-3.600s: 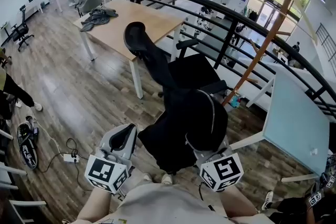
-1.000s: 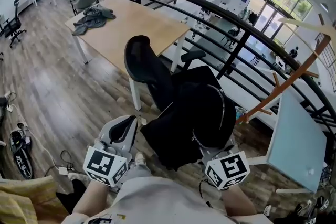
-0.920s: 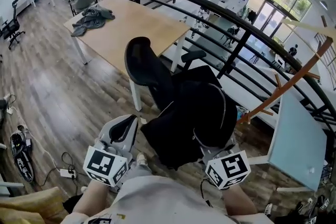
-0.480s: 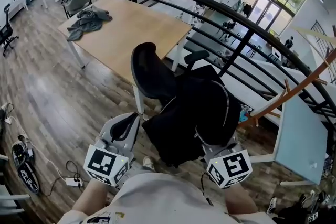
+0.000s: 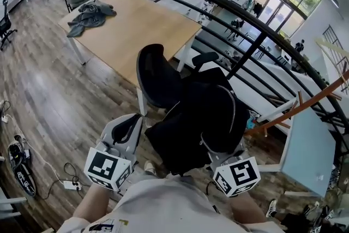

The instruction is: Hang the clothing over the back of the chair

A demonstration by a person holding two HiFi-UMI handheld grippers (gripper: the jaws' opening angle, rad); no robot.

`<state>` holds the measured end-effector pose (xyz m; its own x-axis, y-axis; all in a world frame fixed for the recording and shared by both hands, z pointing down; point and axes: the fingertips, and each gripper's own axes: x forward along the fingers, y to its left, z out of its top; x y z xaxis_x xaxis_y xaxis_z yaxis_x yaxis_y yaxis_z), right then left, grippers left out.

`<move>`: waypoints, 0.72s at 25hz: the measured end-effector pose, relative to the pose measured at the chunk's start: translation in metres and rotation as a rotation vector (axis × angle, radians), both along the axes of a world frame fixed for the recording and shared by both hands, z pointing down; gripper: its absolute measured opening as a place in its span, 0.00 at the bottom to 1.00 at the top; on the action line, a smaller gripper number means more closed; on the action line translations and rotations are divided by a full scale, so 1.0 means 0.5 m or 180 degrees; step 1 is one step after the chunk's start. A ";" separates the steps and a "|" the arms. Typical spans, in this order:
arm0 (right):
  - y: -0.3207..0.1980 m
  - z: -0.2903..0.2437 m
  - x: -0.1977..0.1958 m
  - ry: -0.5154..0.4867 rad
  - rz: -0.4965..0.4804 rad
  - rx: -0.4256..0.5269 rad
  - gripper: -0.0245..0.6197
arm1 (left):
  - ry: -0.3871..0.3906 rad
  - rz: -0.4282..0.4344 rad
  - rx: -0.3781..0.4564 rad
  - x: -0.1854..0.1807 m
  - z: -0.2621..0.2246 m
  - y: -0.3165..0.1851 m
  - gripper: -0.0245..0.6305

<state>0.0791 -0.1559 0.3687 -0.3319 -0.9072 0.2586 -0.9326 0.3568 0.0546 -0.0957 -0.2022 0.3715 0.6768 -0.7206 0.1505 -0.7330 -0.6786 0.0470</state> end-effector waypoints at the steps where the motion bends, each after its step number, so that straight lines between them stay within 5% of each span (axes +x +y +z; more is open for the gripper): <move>1: -0.004 0.000 0.004 -0.0005 -0.0021 -0.0007 0.31 | 0.0004 -0.0016 -0.0006 0.004 -0.001 -0.004 0.04; 18: -0.015 -0.065 0.129 -0.0106 -0.0063 -0.0022 0.31 | 0.0048 -0.0150 0.0059 0.083 -0.044 -0.025 0.04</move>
<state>0.1435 -0.1635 0.3364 -0.3583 -0.8986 0.2534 -0.9266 0.3754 0.0211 -0.0542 -0.2148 0.3493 0.6440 -0.7544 0.1270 -0.7636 -0.6441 0.0461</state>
